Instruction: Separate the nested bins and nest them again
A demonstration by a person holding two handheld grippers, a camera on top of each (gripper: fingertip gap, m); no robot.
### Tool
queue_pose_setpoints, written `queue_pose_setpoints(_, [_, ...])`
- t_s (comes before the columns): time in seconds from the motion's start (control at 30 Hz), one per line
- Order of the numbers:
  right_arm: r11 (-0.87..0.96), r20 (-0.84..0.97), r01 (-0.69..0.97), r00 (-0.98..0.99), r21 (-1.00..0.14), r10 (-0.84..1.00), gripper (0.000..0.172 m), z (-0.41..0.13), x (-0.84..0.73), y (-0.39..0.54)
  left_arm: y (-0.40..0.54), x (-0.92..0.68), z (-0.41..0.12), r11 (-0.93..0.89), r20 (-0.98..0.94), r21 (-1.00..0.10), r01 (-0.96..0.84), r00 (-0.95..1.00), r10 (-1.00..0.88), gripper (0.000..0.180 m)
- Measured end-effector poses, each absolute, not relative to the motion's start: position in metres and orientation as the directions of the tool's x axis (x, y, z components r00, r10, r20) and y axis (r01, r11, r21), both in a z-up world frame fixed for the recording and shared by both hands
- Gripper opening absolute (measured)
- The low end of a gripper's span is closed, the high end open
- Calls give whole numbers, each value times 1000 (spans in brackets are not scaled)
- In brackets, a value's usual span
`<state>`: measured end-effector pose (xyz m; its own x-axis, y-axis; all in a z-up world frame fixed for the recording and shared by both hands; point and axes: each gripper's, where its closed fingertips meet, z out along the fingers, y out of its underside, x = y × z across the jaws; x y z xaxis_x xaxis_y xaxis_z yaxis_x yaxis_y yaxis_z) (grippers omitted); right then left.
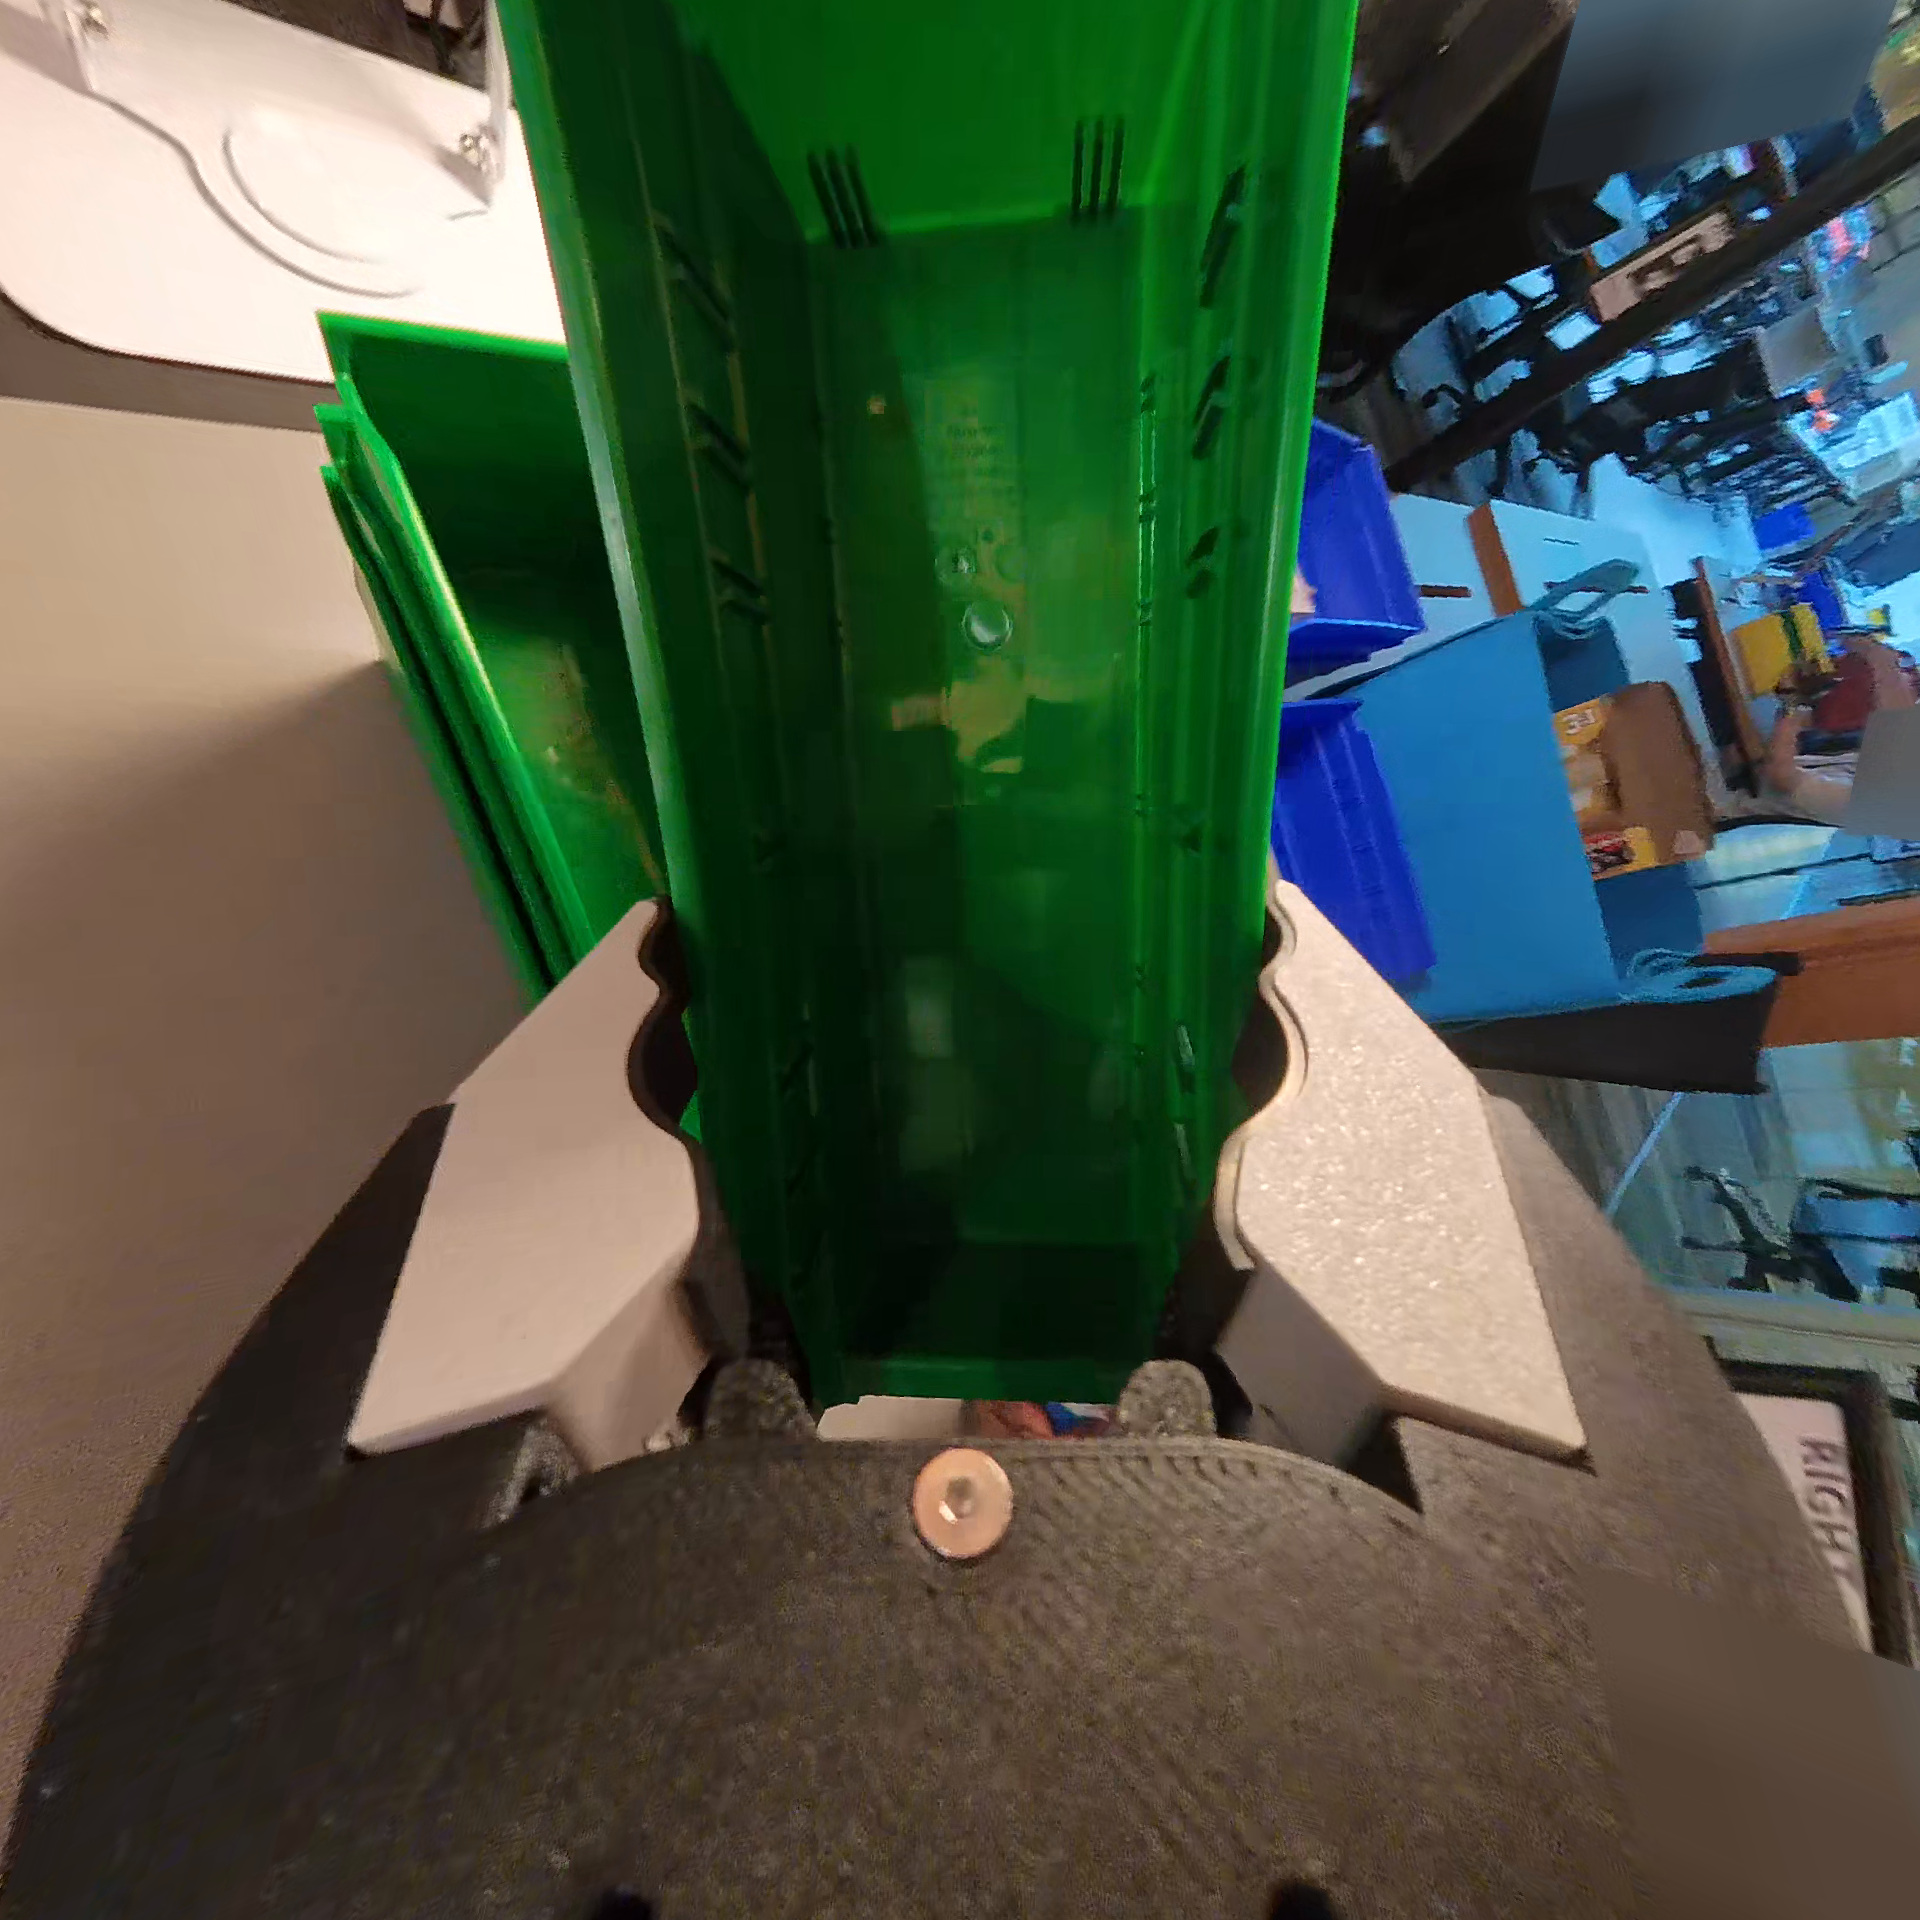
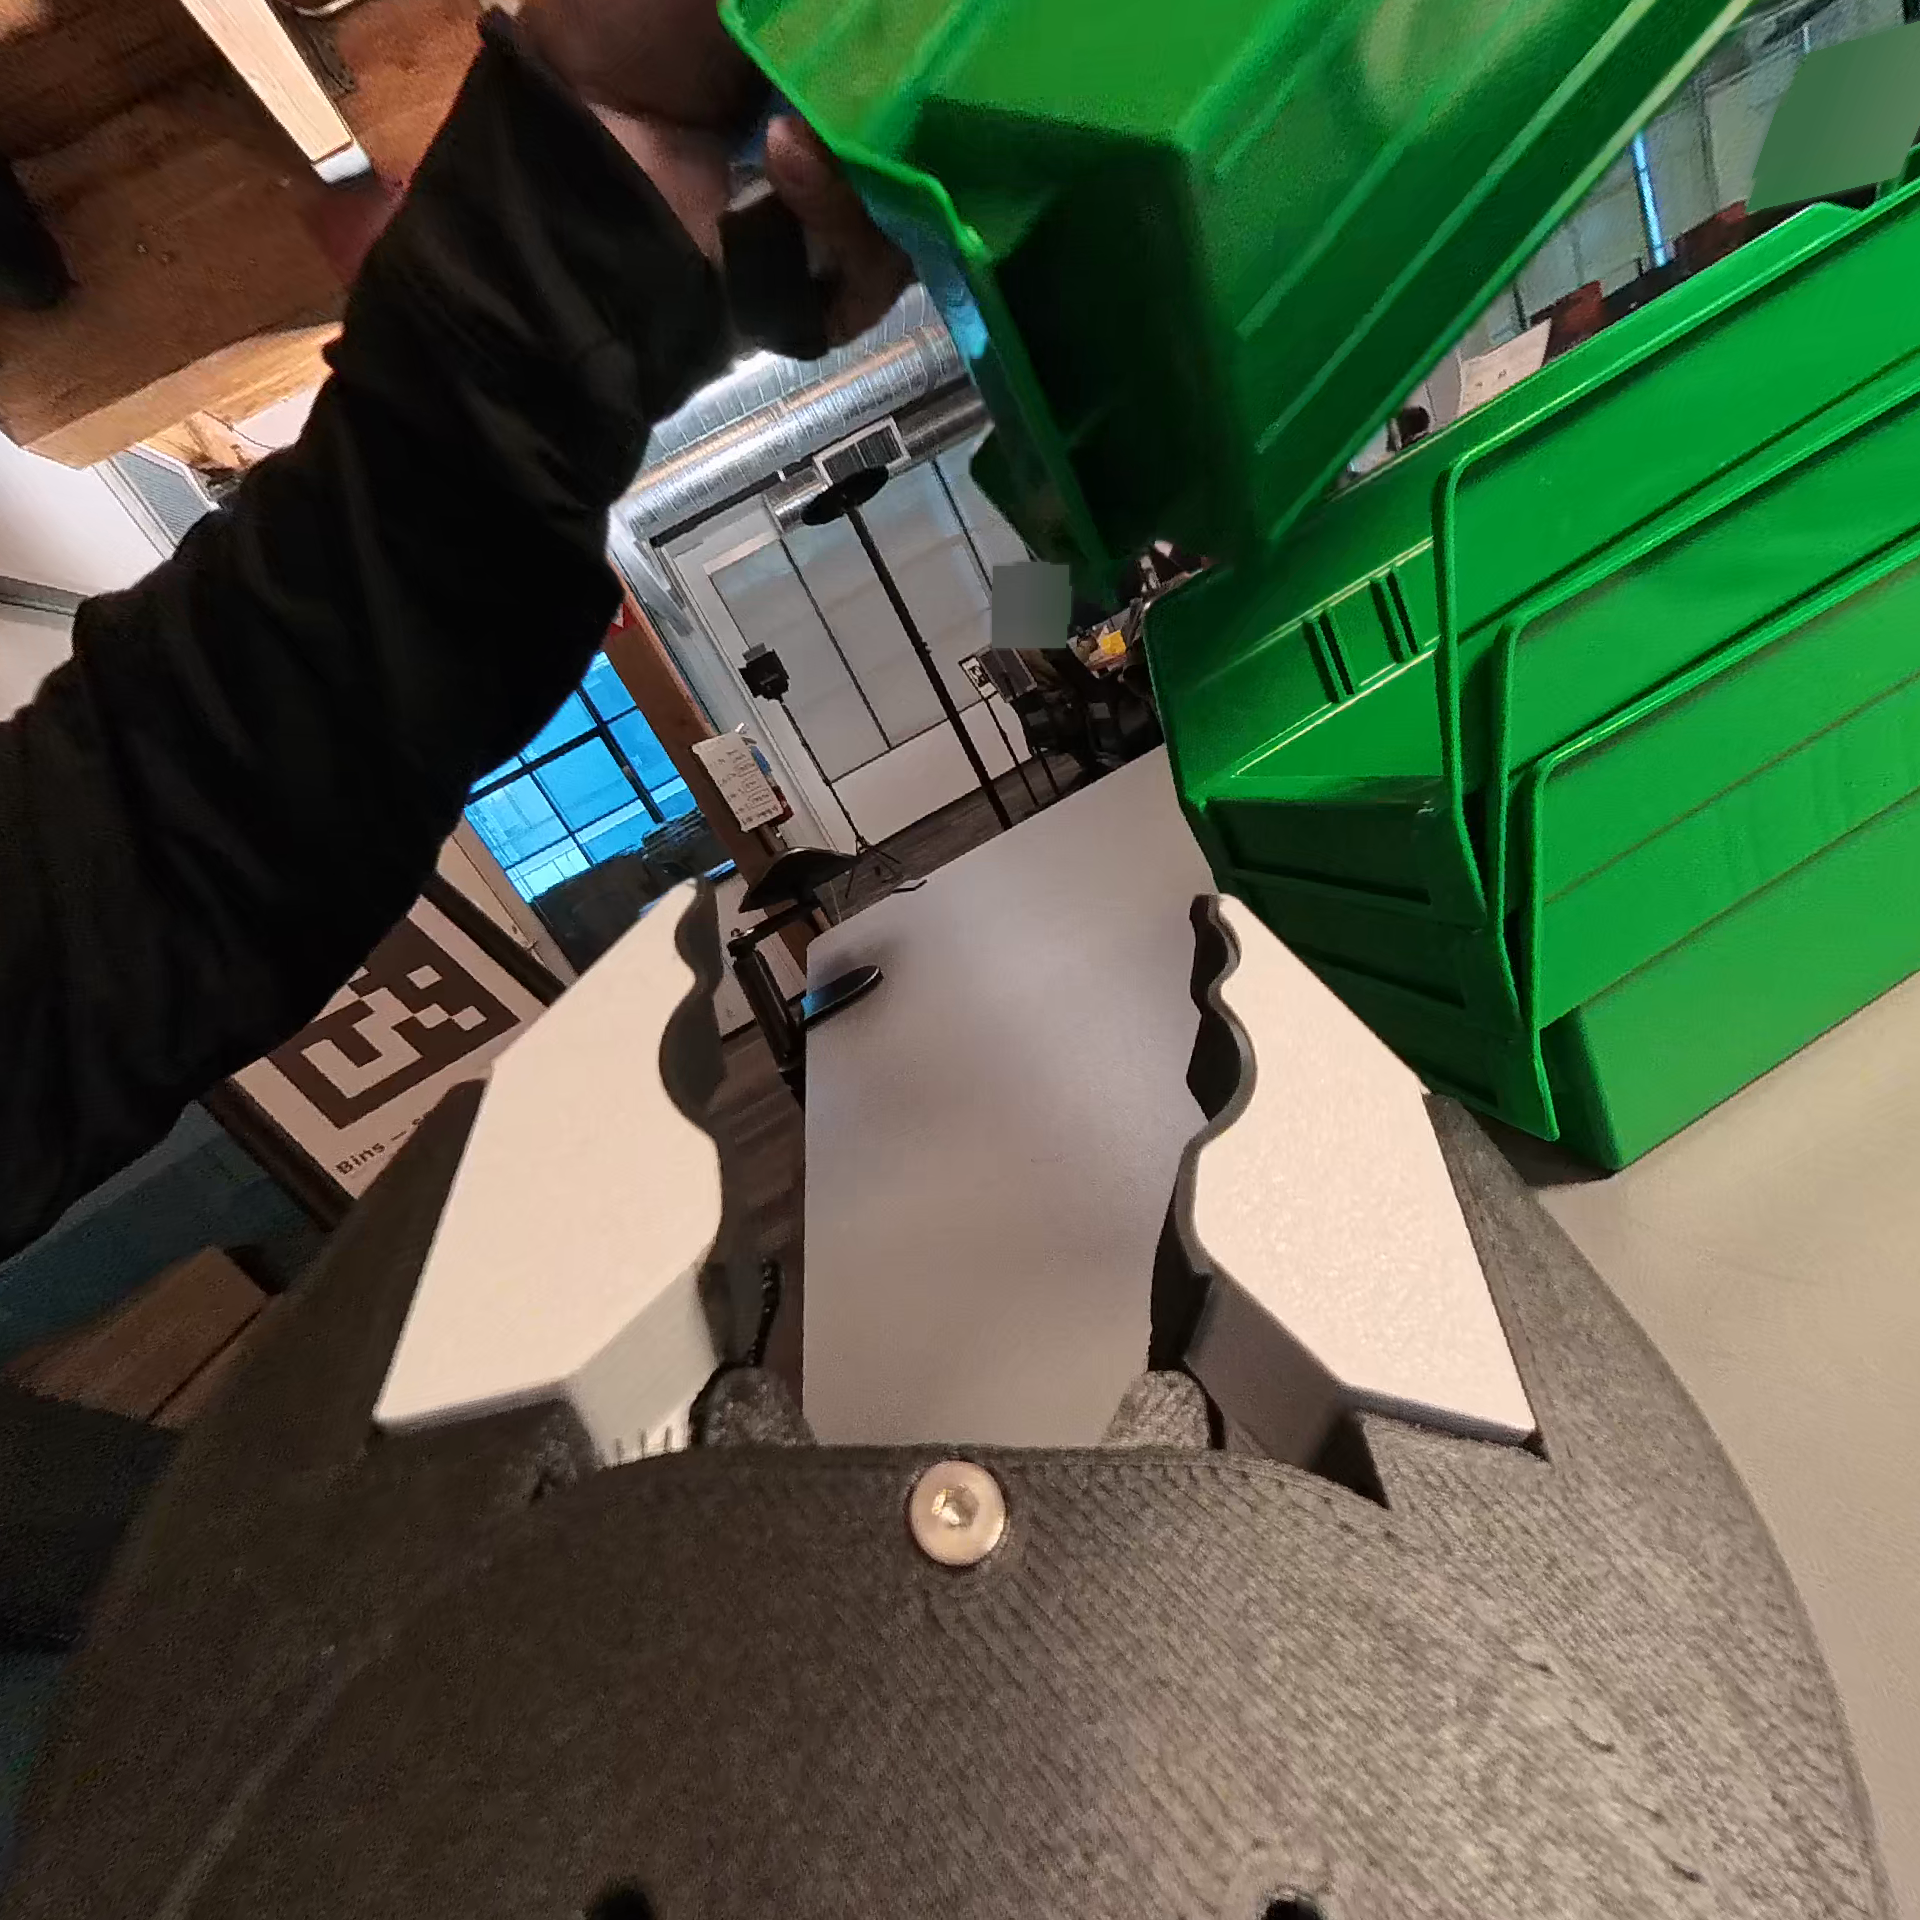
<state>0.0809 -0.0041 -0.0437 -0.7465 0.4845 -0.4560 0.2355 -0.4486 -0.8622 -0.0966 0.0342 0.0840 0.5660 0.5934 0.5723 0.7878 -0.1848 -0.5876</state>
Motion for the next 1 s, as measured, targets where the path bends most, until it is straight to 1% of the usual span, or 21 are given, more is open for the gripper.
queue_pose_setpoints(0.1, [-457, -460, 234, -746, -858, 481, 92, -43, 81, -3, 34, -108, 65, -177, 506, -583, 793, 525, 684, 107])
queue_pose_setpoints(0.2, [-459, -461, 234, -746, -857, 480, 92, -43, 81, -3, 33, -123, 48, -121, 446, -589, 799, 447, 776, 111])
queue_pose_setpoints(0.23, [-458, -461, 236, -746, -857, 480, 92, -43, 81, -3, 34, -126, 46, -110, 432, -593, 798, 431, 792, 110])
queue_pose_setpoints(0.47, [-472, -462, 227, -750, -852, 473, 92, -41, 82, 0, 43, -133, 35, -229, 194, -627, 744, 434, 880, 114])
queue_pose_setpoints(0.63, [-462, -456, 228, -752, -857, 475, 92, -42, 83, -2, 56, -136, 34, -280, 108, -675, 683, 467, 878, 125])
queue_pose_setpoints(0.77, [-473, -458, 222, -753, -852, 472, 92, -41, 83, 0, 62, -129, 36, -316, 111, -685, 656, 523, 845, 125])
queue_pose_setpoints(1.0, [-470, -457, 222, -752, -854, 475, 92, -41, 83, 0, 46, -113, 57, -373, 109, -747, 550, 655, 748, 124])
